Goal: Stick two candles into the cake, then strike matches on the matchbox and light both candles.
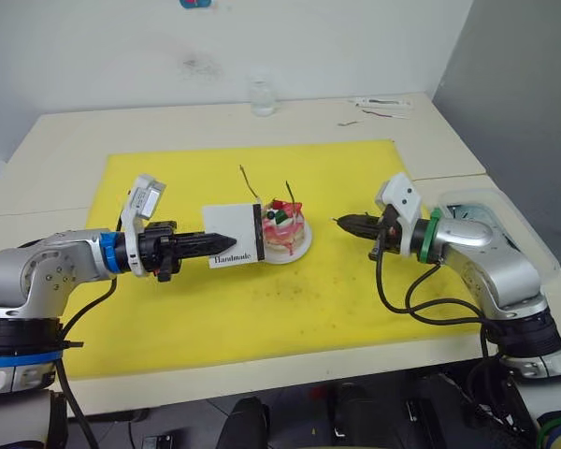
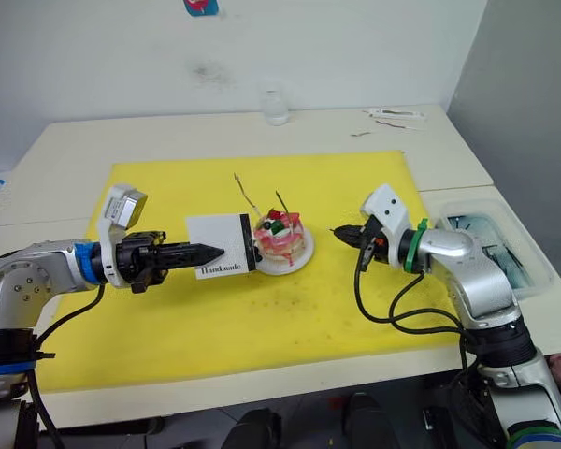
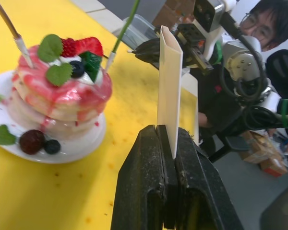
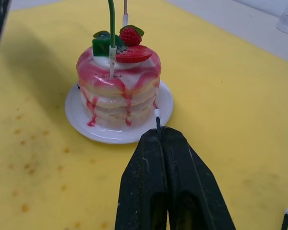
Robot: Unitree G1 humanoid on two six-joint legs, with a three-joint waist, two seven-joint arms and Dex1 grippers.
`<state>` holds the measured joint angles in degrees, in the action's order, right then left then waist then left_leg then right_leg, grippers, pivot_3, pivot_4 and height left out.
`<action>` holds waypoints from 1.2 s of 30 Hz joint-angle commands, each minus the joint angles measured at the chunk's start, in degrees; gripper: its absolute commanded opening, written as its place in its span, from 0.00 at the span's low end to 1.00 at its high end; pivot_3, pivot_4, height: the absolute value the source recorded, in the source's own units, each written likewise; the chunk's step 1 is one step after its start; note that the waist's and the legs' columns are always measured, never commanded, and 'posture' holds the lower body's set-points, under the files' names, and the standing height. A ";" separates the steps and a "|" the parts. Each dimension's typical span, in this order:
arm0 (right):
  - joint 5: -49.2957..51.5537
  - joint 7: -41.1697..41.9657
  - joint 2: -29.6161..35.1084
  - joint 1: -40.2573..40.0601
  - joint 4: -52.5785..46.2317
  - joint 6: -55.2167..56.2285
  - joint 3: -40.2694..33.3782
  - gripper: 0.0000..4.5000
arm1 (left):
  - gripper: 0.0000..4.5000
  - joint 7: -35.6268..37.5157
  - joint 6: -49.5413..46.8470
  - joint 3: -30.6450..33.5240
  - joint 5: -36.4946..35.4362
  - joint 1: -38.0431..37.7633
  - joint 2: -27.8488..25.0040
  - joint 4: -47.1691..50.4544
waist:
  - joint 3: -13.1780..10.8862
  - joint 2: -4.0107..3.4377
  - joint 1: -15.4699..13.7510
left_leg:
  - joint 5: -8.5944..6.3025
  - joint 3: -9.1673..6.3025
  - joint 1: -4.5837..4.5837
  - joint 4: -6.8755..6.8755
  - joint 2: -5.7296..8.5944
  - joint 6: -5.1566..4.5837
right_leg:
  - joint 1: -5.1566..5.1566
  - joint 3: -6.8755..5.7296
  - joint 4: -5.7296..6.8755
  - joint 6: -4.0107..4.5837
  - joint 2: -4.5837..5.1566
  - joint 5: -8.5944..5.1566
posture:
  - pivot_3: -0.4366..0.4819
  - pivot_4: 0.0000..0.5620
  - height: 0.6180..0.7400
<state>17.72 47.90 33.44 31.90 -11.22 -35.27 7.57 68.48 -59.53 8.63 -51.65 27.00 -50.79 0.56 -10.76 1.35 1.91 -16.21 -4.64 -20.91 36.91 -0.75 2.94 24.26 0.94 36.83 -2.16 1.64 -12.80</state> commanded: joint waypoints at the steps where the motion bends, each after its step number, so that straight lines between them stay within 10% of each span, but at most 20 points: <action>1: 1.19 1.54 1.09 -0.11 -5.22 0.93 -0.67 0.00 | 0.00 2.65 -1.75 0.96 -2.09 0.35 -1.90 2.22 | 0.00 0.00 0.01 | 0.00 0.00 0.01 0.00 0.00 0.00 | 0.00 0.00 0.01 0.00 0.00 0.00 | 0.48 0.27 1.00; 36: -9.57 2.27 2.75 -0.07 -14.19 13.61 7.45 0.00 | 0.00 -8.97 0.95 -3.47 1.69 2.49 13.06 5.44 | 0.00 0.00 -0.06 | 0.01 -0.06 0.05 0.05 0.01 0.01 | -0.06 0.01 0.07 -0.01 -0.02 0.02 | 0.48 0.27 1.00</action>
<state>9.17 50.92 36.33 31.94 -22.83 -23.03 14.99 60.49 -58.55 3.98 -48.87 29.75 -38.14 3.98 -10.76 1.35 1.85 -16.20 -4.70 -20.86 36.96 -0.75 2.95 24.20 0.95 36.90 -2.17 1.62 -12.79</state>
